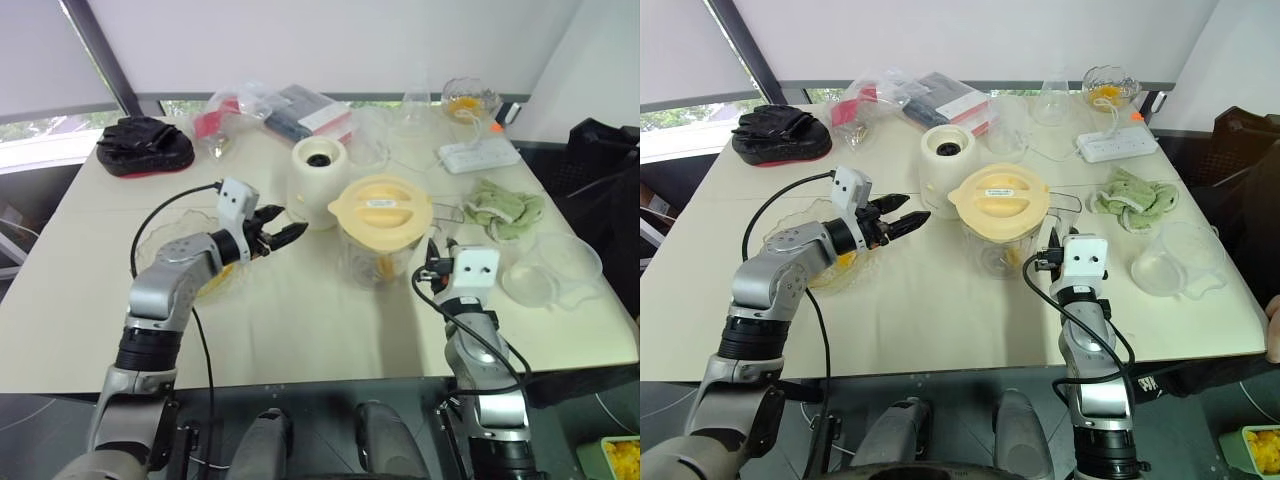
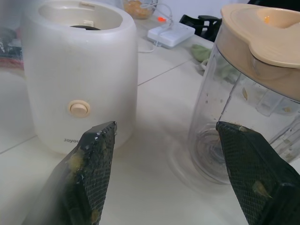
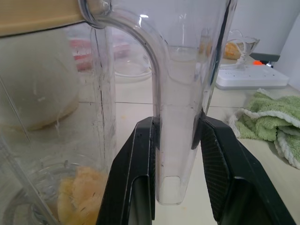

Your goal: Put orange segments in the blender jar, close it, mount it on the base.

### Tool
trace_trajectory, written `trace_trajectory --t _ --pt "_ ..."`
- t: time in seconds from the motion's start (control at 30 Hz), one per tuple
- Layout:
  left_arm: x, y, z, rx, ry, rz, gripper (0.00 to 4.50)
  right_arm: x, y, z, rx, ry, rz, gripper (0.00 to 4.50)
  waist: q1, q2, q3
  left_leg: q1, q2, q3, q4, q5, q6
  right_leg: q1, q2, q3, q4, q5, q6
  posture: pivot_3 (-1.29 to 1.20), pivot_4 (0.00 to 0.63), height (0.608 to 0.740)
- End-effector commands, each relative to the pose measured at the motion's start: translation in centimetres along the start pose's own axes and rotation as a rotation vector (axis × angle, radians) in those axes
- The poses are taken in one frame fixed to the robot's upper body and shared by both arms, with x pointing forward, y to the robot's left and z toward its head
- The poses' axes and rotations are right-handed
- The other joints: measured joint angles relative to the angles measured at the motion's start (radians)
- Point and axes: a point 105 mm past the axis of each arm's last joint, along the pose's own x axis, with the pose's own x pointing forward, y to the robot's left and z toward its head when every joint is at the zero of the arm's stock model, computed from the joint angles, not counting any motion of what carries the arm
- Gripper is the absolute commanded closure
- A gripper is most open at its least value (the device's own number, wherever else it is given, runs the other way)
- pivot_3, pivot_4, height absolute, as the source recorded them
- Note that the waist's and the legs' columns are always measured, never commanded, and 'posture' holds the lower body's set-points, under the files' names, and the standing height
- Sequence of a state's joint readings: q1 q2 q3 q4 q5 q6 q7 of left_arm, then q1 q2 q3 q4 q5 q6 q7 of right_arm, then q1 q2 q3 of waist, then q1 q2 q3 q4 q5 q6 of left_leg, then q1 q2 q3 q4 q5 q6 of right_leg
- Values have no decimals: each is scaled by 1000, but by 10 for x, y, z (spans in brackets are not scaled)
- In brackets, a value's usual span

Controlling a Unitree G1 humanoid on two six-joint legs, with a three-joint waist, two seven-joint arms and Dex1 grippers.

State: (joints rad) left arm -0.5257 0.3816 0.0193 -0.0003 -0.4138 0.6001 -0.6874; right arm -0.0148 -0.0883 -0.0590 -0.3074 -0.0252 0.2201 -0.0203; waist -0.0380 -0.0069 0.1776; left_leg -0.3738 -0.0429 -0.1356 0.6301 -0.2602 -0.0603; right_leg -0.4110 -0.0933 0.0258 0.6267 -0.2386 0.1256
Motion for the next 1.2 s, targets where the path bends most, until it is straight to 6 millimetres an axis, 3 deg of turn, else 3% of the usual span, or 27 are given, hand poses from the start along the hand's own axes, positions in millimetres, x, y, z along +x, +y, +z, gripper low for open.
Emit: trace_trajectory --t 0.03,0.3,0.5,0.67,0.87,1.2 --pt "-2 2 12 42 -28 7 967 6 -10 30 51 -100 -65 3720 0 0 0 0 0 0 0 0 0 0 0 0 0 0 0 0 150 740" --pt "-4 3 11 43 -20 9 967 22 -14 65 130 -186 -102 3720 -4 1 1 -1 0 0 -1 0 0 -2 0 0 0 0 0 0 150 740" --pt "-3 2 11 41 -21 10 967 41 -11 111 141 -295 -85 3720 -5 5 4 -2 0 1 -1 0 0 -4 0 0 1 0 0 0 150 740" --pt "-3 -3 9 37 -27 3 967 69 -6 152 131 -334 -60 3720 -6 6 4 -2 0 1 -1 0 0 -4 0 0 2 0 0 0 150 740" --pt "-17 -8 10 24 -88 52 967 102 18 197 109 -342 43 3720 -7 7 5 -3 0 2 -3 0 0 -8 0 1 3 0 0 0 150 740" --pt "-32 -11 1 18 -93 140 967 129 64 227 79 -333 144 3720 -6 7 5 -18 0 3 -2 3 -4 -22 -1 1 4 2 -2 0 150 740"
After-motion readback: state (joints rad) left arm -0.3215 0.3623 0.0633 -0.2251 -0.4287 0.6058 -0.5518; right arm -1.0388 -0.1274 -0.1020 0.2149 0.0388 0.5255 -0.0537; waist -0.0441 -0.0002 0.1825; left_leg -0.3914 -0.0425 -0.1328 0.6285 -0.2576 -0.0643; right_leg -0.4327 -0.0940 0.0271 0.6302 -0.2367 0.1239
